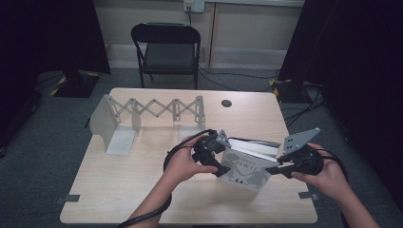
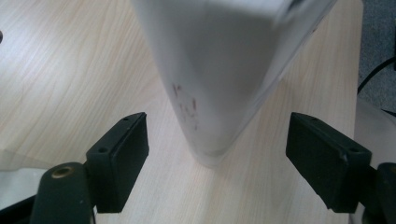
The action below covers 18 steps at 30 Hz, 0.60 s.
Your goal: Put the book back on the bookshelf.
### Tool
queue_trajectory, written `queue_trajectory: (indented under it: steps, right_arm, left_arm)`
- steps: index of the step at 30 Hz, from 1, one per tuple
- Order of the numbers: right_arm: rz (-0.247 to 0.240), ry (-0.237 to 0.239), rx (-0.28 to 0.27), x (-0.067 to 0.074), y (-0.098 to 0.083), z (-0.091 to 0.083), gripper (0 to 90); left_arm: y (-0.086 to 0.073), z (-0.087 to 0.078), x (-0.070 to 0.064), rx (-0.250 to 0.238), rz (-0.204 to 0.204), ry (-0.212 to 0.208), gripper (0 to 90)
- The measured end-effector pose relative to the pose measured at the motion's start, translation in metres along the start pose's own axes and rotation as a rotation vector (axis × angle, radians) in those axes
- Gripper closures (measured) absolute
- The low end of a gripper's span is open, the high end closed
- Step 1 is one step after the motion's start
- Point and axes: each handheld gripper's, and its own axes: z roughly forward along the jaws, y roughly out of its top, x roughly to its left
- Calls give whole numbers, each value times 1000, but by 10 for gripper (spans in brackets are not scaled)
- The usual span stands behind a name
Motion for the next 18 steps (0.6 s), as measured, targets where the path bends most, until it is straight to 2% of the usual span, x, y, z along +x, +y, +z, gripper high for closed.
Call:
queue_trajectory:
  steps: [12,17,18]
  right_arm:
    - [17,-7,7,-2,-4,2,702]
    - [21,-14,12,-2,-7,5,670]
    - [19,-16,14,-2,-7,5,656]
  left_arm:
    - [23,-6,-3,6,41,-9,219]
    - [30,-5,-5,6,41,-11,218]
    - [31,-5,-5,7,31,-16,214]
